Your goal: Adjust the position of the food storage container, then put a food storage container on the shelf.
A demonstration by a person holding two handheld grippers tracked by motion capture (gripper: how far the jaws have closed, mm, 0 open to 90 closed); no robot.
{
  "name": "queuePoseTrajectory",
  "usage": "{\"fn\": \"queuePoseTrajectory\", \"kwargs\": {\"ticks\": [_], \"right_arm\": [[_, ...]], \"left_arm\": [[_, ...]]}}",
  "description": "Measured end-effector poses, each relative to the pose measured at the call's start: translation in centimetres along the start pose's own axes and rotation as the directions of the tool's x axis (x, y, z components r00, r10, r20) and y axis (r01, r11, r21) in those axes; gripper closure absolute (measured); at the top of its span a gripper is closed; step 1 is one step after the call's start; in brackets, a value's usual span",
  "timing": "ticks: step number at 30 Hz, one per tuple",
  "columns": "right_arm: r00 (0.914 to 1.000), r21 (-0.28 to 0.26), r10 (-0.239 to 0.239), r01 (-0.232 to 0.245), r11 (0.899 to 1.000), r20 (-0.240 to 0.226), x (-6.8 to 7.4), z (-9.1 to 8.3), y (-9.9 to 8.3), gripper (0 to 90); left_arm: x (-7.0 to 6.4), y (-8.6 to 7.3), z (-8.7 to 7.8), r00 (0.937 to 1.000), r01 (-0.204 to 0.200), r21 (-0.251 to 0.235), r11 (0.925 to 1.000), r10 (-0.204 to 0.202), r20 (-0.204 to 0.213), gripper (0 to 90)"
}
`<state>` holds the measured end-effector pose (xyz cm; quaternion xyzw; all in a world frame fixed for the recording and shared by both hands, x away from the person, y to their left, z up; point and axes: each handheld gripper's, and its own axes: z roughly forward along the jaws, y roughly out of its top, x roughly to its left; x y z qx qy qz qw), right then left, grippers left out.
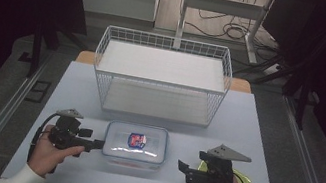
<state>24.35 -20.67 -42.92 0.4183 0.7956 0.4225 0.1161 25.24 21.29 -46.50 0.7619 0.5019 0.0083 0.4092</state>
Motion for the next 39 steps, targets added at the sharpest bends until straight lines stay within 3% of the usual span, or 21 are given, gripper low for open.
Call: {"fn": "queuePoseTrajectory", "kwargs": {"ticks": [6, 16, 24, 28, 33, 39], "right_arm": [[0.9998, 0.011, -0.003, 0.003, 1.000, -0.018, 0.3, 0.7, 0.4, 18.9], [0.9991, 0.035, 0.024, -0.023, 0.999, -0.034, 0.0, 1.4, 1.0, 16.7], [0.9934, 0.063, 0.071, -0.065, 0.996, -0.090, 0.4, 3.4, 2.6, 15.2], [0.9947, 0.069, 0.064, -0.058, 0.996, -0.080, 0.7, 4.8, 3.2, 15.7], [0.9940, 0.090, 0.071, -0.064, 0.994, -0.083, 0.6, 6.2, 4.3, 16.3], [0.9932, 0.103, 0.070, -0.061, 0.993, -0.093, 0.6, 7.3, 4.9, 16.6]], "left_arm": [[-0.1, 0.0, -0.7, 0.9986, 0.033, -0.038, 0.9987, -0.032, 0.043, 19.2], [0.4, 0.1, -0.6, 0.9963, 0.079, -0.069, 0.9945, -0.076, 0.041, 17.2], [1.0, 0.4, 0.1, 0.9952, 0.088, -0.066, 0.9939, -0.085, 0.048, 16.7], [1.2, 0.5, 0.3, 0.9925, 0.110, -0.080, 0.9907, -0.105, 0.062, 16.6], [1.1, 0.6, 1.1, 0.9945, 0.083, -0.069, 0.9941, -0.078, 0.070, 16.0], [1.2, 0.5, 1.8, 0.9947, 0.080, -0.063, 0.9948, -0.075, 0.070, 15.6]]}}
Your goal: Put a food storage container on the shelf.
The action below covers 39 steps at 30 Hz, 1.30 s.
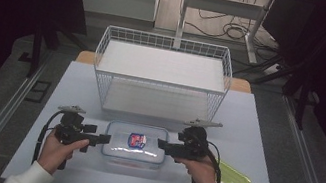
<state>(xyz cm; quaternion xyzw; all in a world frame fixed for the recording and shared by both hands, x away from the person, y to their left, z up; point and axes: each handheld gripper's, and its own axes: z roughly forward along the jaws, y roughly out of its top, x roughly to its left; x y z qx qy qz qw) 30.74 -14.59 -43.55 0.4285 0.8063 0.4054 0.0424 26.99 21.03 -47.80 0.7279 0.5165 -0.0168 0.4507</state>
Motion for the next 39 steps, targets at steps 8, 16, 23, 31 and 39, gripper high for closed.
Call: {"fn": "queuePoseTrajectory", "kwargs": {"ticks": [8, 16, 23, 31, 39], "right_arm": [[0.9999, -0.015, 0.012, -0.012, 1.000, -0.011, -0.6, -0.2, -0.1, 17.6], [0.9999, -0.014, 0.012, -0.012, 1.000, -0.012, -0.8, 0.0, -0.3, 18.2], [0.9998, -0.007, 0.021, -0.021, 1.000, -0.008, -1.1, 0.1, -0.5, 18.2], [0.9996, -0.001, 0.027, -0.027, 1.000, -0.005, -1.4, 0.2, -0.6, 18.2], [0.9996, 0.008, 0.028, -0.028, 1.000, -0.007, -1.5, 0.4, -0.7, 18.5]], "left_arm": [[0.6, -0.4, 0.4, 0.9982, 0.036, 0.005, 0.9993, -0.037, 0.047, 12.1], [0.9, -0.6, 1.6, 0.9978, 0.051, 0.034, 0.9981, -0.053, 0.041, 11.7], [2.1, -1.1, 3.0, 0.9884, 0.121, 0.074, 0.9898, -0.127, 0.083, 11.0], [2.0, -1.3, 4.0, 0.9837, 0.112, 0.125, 0.9859, -0.128, 0.126, 13.1], [2.3, -1.2, 4.2, 0.9719, 0.139, 0.136, 0.9808, -0.162, 0.171, 18.2]]}}
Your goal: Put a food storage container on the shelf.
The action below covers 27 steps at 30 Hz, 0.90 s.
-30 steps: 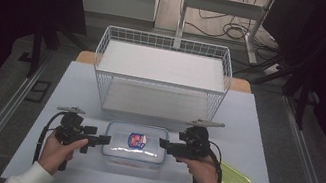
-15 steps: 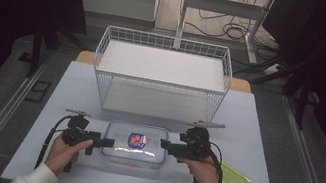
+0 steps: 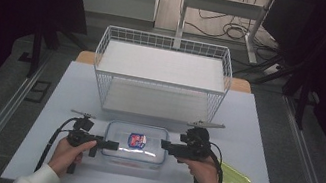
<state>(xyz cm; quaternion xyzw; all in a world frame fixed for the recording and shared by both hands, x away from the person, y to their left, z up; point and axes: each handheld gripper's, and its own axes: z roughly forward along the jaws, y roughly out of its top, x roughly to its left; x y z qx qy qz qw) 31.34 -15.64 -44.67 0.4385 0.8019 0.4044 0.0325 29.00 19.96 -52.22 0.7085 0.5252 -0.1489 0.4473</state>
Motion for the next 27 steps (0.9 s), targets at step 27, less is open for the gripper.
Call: {"fn": "queuePoseTrajectory", "kwargs": {"ticks": [27], "right_arm": [[0.9745, 0.200, 0.219, -0.205, 0.958, -0.049, -0.8, 4.5, -0.4, 13.1]], "left_arm": [[0.6, 0.1, -0.7, 0.9993, 0.025, -0.023, 0.9994, -0.025, 0.027, 30.8]]}}
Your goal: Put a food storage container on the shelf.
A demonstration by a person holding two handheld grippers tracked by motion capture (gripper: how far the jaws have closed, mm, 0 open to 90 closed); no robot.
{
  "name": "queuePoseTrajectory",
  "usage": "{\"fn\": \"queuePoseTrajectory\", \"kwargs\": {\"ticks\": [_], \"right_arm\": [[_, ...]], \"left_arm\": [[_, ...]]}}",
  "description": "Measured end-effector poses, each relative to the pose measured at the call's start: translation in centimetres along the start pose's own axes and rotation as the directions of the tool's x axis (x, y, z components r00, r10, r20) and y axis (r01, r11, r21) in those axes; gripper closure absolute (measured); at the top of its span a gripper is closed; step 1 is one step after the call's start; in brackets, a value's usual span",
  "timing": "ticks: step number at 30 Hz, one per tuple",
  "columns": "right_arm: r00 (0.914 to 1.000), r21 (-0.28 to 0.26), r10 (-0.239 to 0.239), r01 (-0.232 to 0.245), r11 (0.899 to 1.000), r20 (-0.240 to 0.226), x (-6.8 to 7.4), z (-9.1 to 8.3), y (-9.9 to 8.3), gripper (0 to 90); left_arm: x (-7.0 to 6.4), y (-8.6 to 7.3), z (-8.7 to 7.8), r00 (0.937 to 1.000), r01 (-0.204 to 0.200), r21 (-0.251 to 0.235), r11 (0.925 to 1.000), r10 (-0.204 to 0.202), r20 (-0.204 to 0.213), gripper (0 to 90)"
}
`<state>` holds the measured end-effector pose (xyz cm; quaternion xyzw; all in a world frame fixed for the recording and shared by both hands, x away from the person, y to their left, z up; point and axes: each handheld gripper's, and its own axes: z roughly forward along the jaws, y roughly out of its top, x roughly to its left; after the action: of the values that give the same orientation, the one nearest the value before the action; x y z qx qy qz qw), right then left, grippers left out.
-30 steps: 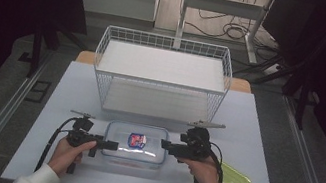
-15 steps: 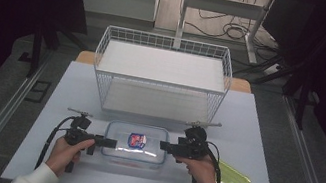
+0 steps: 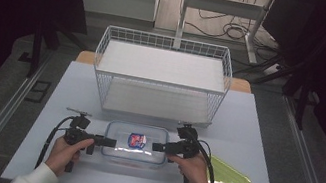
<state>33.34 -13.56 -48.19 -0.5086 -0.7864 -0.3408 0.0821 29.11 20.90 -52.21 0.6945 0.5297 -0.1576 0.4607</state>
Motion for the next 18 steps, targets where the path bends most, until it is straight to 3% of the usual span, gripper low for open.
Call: {"fn": "queuePoseTrajectory", "kwargs": {"ticks": [2, 7, 11, 18], "right_arm": [[1.0000, 0.006, 0.004, -0.004, 1.000, 0.007, -0.1, 0.3, 0.0, 12.7], [0.9990, 0.025, 0.029, -0.028, 0.999, -0.035, -0.3, 0.7, 0.0, 12.8], [0.9932, 0.059, 0.068, -0.062, 0.996, -0.095, -0.5, 1.2, -0.1, 13.5], [0.9919, 0.057, 0.088, -0.083, 0.995, -0.091, -0.5, 0.6, -0.2, 22.6]], "left_arm": [[0.0, 0.0, 0.0, 1.0000, 0.002, -0.002, 1.0000, -0.002, 0.001, 31.0], [0.0, 0.0, 0.0, 1.0000, 0.003, -0.002, 1.0000, -0.003, 0.002, 31.2], [0.1, -0.1, 0.0, 1.0000, 0.004, -0.003, 1.0000, -0.004, 0.003, 31.4], [0.1, -0.1, -0.1, 1.0000, 0.004, -0.008, 1.0000, -0.004, 0.005, 31.7]]}}
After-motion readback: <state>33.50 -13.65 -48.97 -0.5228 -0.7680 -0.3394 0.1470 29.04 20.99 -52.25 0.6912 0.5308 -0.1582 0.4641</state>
